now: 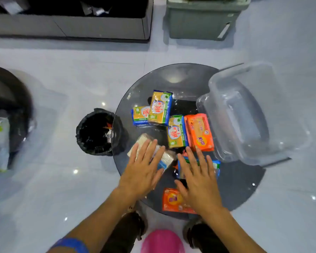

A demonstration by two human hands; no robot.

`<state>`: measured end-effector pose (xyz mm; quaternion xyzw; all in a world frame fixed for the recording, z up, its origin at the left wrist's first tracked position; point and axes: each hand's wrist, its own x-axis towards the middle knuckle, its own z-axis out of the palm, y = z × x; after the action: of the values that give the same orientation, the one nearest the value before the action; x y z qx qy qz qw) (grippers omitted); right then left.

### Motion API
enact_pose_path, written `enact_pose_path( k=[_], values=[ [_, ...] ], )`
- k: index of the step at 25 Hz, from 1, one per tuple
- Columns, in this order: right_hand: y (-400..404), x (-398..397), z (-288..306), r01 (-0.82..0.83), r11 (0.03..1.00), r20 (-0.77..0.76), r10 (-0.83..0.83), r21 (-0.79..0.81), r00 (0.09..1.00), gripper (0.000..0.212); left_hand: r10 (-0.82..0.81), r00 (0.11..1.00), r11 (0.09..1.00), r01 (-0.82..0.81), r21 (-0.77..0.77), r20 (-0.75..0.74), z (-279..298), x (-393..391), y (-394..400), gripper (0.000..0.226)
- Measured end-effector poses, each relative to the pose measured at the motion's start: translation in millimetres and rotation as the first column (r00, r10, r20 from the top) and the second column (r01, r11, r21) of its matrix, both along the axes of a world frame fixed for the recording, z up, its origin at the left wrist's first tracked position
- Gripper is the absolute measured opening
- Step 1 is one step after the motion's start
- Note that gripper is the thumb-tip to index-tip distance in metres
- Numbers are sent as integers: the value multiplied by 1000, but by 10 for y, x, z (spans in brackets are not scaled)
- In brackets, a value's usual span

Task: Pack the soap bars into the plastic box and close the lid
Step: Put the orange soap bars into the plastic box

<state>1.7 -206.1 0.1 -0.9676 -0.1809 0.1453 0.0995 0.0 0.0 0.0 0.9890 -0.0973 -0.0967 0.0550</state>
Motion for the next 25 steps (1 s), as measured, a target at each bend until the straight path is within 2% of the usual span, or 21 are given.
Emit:
enact_pose_path(
  k=[2,4,9,14,16,18,20,22,23,25],
  values=[
    [-2,58,-253,-89,995,62,91,-36,994,75,-185,981,983,185,8,56,-283,83,197,62],
    [-39,112,-490,-137,989,126,144,-57,982,68,-249,960,966,255,-31,124,-494,217,337,60],
    [-41,103,-779,-164,986,289,166,-31,943,74,-294,901,951,310,2,320,-825,235,271,54],
    [-59,43,-861,-175,984,392,178,-43,903,83,-273,874,951,308,-26,401,-883,192,244,53],
    [-68,63,-841,-186,982,377,186,-38,907,84,-276,877,950,312,-30,394,-870,184,263,53],
    [-115,87,-742,-207,978,282,201,-9,938,88,-282,884,949,313,-25,373,-784,108,243,55],
    [-244,107,-632,-210,975,194,192,73,962,91,-217,910,972,236,-13,354,-704,32,183,56],
    [-398,56,-469,-228,962,203,196,151,959,85,-166,898,979,199,-41,407,-538,-138,9,47],
    [-486,12,-427,-234,959,222,196,159,955,79,-196,884,965,251,-76,424,-471,-266,-114,43],
    [-613,-26,-365,-227,970,266,196,90,944,70,-364,839,888,444,-120,405,-398,-527,-368,45]
  ],
)
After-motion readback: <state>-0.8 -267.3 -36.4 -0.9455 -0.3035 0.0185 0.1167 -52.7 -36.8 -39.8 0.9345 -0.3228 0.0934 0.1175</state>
